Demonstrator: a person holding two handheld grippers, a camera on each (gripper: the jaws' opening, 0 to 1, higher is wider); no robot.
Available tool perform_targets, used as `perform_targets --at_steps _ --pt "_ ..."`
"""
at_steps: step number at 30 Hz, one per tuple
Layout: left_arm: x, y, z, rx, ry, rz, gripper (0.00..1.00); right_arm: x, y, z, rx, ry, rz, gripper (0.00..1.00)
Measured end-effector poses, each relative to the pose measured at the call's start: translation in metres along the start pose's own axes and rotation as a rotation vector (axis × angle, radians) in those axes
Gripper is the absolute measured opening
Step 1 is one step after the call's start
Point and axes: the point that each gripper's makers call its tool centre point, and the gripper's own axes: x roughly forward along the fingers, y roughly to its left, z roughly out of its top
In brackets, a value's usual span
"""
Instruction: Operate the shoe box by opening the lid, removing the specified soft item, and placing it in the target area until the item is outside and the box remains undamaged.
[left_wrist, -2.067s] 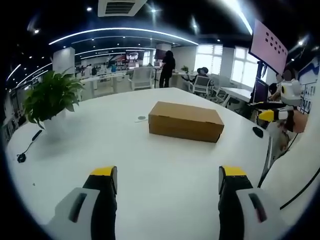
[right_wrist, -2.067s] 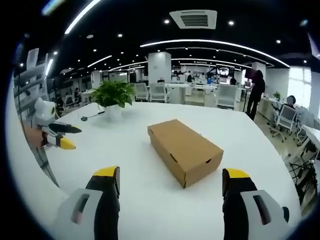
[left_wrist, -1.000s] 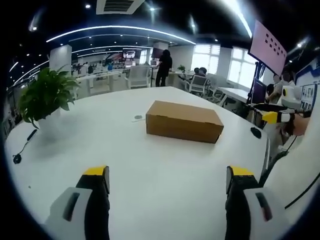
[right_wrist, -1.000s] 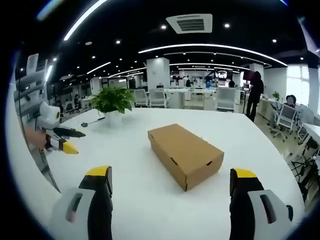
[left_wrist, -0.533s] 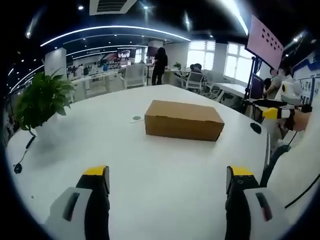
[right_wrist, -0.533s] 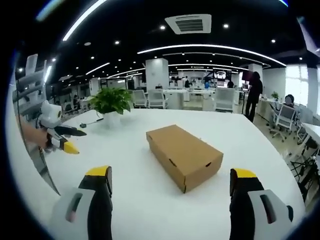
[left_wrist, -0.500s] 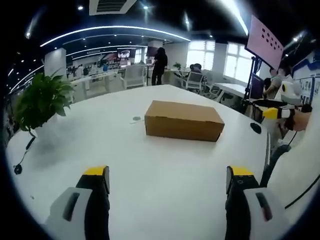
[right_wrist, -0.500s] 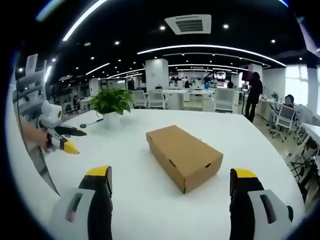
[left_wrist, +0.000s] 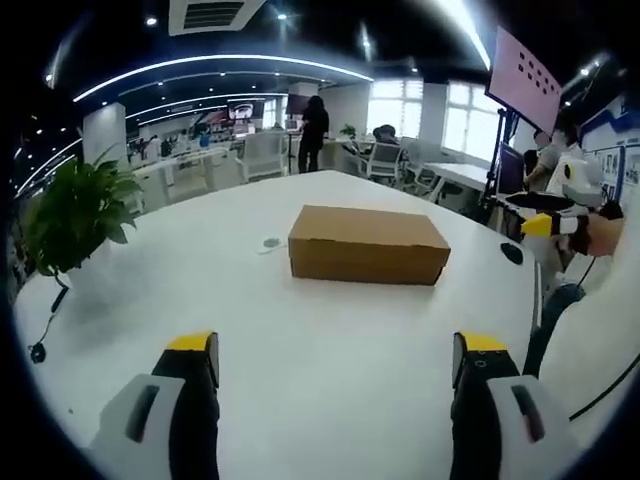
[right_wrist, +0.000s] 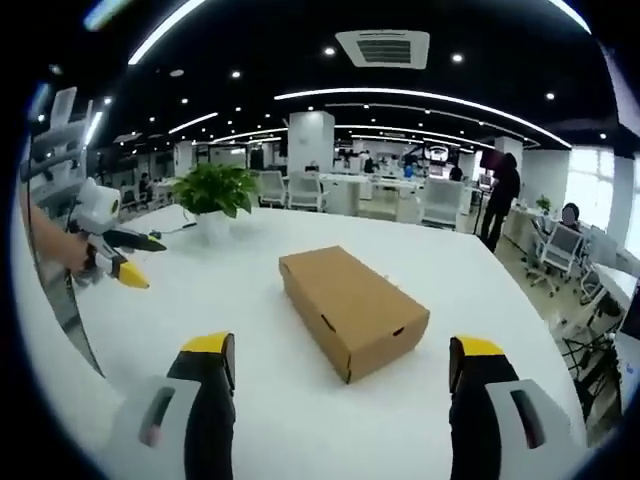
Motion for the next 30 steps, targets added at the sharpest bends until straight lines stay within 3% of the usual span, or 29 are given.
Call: perform_targets --at_steps 3,7,8,9,10,13,24,28,30 --pt "0.005 0.002 -0.004 0.026 0.026 -0.017 0.98 0.0 -0.002 -0.004 -0.021 0.009 -0.006 0.91" --pt "0.015 0.009 0.015 0.066 0.017 -0.033 0.98 0.002 -0.005 0.014 -0.021 -0.052 -0.024 0.9" --pt "0.017 0.009 0.016 0.078 0.022 -0.042 0.98 0.004 -0.009 0.013 -0.011 -0.034 -0.034 0.9" --pt "0.018 0.011 0.015 0.082 0.024 -0.041 0.98 0.002 -0.017 -0.003 -0.112 0.058 -0.078 0.9" --pt "0.018 0.013 0.016 0.08 0.023 -0.038 0.98 0.003 -0.015 -0.003 -0.118 0.056 -0.071 0.9" --pt "0.019 0.023 0.021 0.093 0.02 -0.029 0.98 0.0 -0.015 0.0 -0.065 0.031 -0.067 0.9" --pt "0.024 0.019 0.023 0.11 0.028 -0.046 0.98 0.001 -0.016 0.002 -0.013 0.007 -0.059 0.93" --pt "0.028 0.009 0.023 0.048 0.024 -0.108 0.99 0.002 -0.016 0.013 0.089 -0.092 -0.043 0.93" --pt "0.029 0.009 0.021 0.056 0.032 -0.102 0.99 0.001 -0.017 0.013 0.098 -0.093 -0.054 0.92"
